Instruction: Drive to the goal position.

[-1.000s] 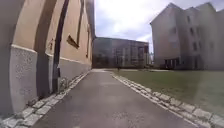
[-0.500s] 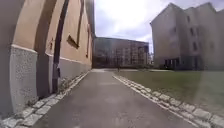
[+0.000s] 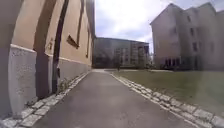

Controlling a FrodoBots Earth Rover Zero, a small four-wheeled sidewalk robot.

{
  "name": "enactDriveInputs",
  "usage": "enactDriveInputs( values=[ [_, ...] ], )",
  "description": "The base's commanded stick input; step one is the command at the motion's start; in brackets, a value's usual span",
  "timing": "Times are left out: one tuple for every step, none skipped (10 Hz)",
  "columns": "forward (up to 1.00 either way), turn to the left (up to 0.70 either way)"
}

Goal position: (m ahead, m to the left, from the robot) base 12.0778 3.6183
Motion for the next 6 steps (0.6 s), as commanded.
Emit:
enactDriveInputs(
  values=[
    [0.70,0.06],
    [0.70,0.22],
    [0.70,0.38],
    [0.70,0.18],
    [0.70,0.04],
    [0.70,0.04]
  ],
)
